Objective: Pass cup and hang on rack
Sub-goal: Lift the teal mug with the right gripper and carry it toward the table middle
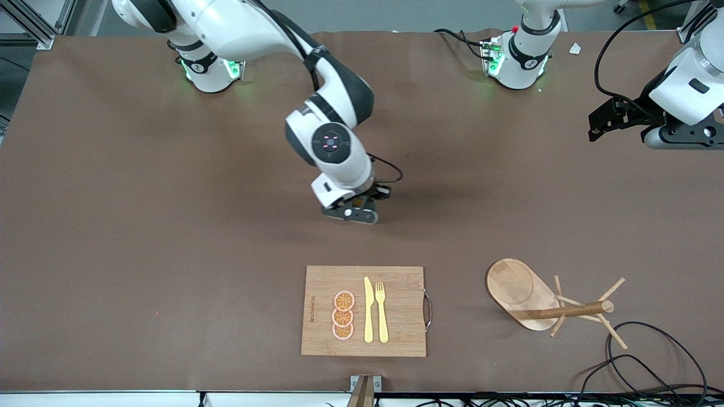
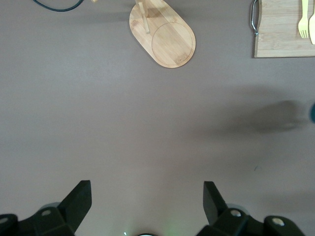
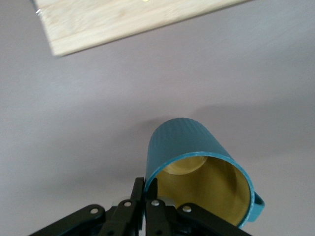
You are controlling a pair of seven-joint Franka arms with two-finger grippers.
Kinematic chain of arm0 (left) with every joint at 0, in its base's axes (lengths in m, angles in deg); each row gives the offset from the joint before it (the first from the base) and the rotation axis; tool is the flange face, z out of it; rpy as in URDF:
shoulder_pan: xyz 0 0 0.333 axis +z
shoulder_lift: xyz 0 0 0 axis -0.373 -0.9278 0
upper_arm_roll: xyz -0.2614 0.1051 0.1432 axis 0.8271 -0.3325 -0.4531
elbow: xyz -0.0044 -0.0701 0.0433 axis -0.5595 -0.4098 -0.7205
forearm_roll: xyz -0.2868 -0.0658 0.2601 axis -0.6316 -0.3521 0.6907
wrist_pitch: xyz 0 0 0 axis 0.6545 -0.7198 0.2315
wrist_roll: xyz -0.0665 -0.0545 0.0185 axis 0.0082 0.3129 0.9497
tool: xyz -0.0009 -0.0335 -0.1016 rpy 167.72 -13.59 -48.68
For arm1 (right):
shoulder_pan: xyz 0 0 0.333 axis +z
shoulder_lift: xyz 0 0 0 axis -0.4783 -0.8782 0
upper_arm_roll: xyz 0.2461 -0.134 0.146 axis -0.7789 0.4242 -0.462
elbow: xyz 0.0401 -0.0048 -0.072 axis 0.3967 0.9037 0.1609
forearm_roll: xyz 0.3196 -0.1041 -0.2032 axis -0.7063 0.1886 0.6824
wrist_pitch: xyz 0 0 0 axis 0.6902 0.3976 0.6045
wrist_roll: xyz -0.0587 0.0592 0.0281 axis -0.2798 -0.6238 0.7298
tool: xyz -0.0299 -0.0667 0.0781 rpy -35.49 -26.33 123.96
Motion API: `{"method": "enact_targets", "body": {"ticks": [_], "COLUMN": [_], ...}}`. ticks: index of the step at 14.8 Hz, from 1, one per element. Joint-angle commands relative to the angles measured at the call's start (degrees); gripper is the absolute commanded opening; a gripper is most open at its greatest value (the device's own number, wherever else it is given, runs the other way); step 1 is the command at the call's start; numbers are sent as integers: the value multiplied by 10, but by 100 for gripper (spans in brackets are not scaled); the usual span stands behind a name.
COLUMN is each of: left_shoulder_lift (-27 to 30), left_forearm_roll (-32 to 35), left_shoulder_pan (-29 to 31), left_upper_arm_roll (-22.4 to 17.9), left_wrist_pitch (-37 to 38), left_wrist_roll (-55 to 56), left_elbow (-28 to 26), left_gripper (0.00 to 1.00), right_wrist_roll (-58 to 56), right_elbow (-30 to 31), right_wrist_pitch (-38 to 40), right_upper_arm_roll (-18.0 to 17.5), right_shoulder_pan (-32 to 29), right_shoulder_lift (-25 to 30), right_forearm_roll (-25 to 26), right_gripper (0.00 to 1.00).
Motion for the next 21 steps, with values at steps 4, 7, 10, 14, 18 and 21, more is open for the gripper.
{"method": "enact_targets", "body": {"ticks": [4, 7, 10, 14, 18, 21], "left_shoulder_lift": [1, -3, -8, -9, -11, -19], "left_forearm_roll": [7, 6, 4, 5, 4, 4], "left_shoulder_pan": [3, 2, 2, 1, -3, -11], "left_upper_arm_roll": [3, 2, 3, 2, 3, 8], "left_wrist_pitch": [-6, -6, -8, -8, -8, -8], "left_wrist_roll": [-5, -5, -5, 3, -5, 8], "left_elbow": [0, 2, 6, 12, 16, 22], "left_gripper": [100, 100, 100, 100, 100, 100], "right_wrist_roll": [62, 95, 101, 135, 134, 135], "right_elbow": [-74, -97, -98, -98, -98, -98], "right_wrist_pitch": [-58, -80, -91, -116, -116, -110], "right_upper_arm_roll": [4, 3, 3, 3, 3, 5], "right_shoulder_pan": [35, 46, 53, 60, 57, 51], "right_shoulder_lift": [-77, -102, -114, -126, -124, -110], "right_forearm_roll": [-10, -11, -10, -10, -10, -9], "right_gripper": [1, 1, 2, 8, 65, 88]}}
